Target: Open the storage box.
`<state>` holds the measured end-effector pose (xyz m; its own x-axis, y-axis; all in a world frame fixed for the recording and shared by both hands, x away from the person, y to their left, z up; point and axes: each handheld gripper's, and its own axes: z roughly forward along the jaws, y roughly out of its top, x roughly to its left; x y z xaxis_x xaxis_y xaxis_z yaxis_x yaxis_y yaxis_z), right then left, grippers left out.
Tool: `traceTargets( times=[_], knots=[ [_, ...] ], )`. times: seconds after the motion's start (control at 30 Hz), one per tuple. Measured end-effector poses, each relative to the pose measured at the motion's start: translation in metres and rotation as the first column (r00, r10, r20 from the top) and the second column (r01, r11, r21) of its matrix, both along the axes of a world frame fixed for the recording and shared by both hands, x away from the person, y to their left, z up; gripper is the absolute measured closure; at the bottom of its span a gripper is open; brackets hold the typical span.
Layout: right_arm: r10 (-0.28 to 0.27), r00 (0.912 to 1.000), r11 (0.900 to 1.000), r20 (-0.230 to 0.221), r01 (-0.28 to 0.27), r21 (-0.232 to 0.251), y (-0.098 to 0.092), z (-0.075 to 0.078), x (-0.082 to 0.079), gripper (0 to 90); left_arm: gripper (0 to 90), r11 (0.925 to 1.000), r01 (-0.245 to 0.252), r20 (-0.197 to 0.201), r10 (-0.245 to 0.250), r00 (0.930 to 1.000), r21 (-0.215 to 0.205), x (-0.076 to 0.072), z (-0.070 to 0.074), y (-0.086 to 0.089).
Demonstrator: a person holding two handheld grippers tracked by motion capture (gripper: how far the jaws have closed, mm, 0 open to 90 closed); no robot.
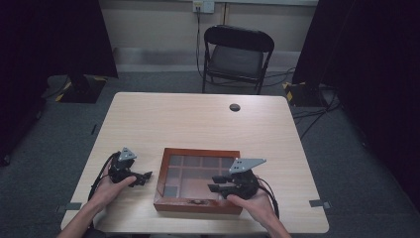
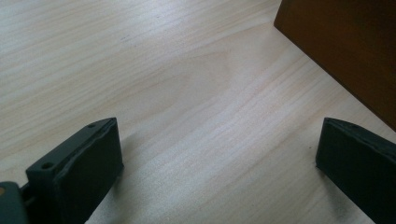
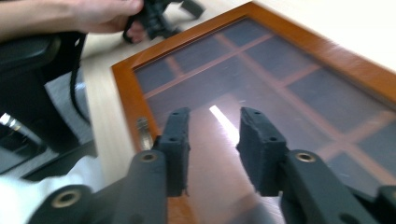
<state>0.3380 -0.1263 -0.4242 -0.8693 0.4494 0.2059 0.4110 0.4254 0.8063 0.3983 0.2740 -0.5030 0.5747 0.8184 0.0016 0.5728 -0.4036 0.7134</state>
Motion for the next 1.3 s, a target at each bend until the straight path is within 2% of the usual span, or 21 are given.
traceTargets(
  times=[0.1,0.37,0.47,0.57,0.7,0.87,1.03,1.2,1.3],
  knots=[
    [0.028,0.9995,0.999,-0.015,-0.028,0.018,0.003,-0.002,-0.002,70.0,0.0,1.0000,0.002,-0.001,-0.002,1.0000,0.003,0.000,0.000,0.000],
    [0.121,0.9921,0.993,-0.033,-0.122,-0.011,0.017,-0.011,-0.011,75.7,0.0,1.0000,0.001,-0.003,-0.001,1.0000,0.005,-0.002,0.001,0.000],
    [0.154,0.9878,0.988,-0.026,-0.154,-0.006,0.024,-0.010,-0.013,80.0,0.0,0.9999,0.007,-0.010,-0.006,0.9999,0.011,-0.002,0.001,0.000],
    [0.174,0.9844,0.984,-0.026,-0.175,-0.024,0.029,-0.012,-0.013,80.9,0.4,1.0000,0.001,-0.017,0.000,0.9999,0.010,-0.003,0.002,-0.001],
    [0.182,0.9829,0.983,-0.027,-0.183,-0.032,0.031,-0.013,-0.013,80.8,2.5,0.9999,0.010,-0.020,-0.010,0.9998,0.012,-0.005,0.003,-0.002],
    [0.207,0.9780,0.975,-0.021,-0.209,-0.079,0.035,-0.017,-0.014,80.2,5.1,0.9995,0.023,-0.025,-0.022,0.9994,0.023,-0.006,0.005,-0.004],
    [0.222,0.9750,0.971,-0.002,-0.222,-0.088,0.037,-0.017,-0.015,81.5,16.6,0.9989,0.043,-0.022,-0.042,0.9989,0.017,-0.009,0.008,-0.006],
    [0.242,0.9703,0.967,0.007,-0.240,-0.089,0.033,-0.016,-0.014,82.7,16.0,0.9977,0.060,-0.009,-0.060,0.9982,0.031,-0.012,0.011,-0.008],
    [0.242,0.9704,0.967,0.000,-0.241,-0.086,0.030,-0.016,-0.013,82.7,16.0,0.9982,0.059,0.010,-0.059,0.9982,0.007,-0.014,0.014,-0.009]
  ],
)
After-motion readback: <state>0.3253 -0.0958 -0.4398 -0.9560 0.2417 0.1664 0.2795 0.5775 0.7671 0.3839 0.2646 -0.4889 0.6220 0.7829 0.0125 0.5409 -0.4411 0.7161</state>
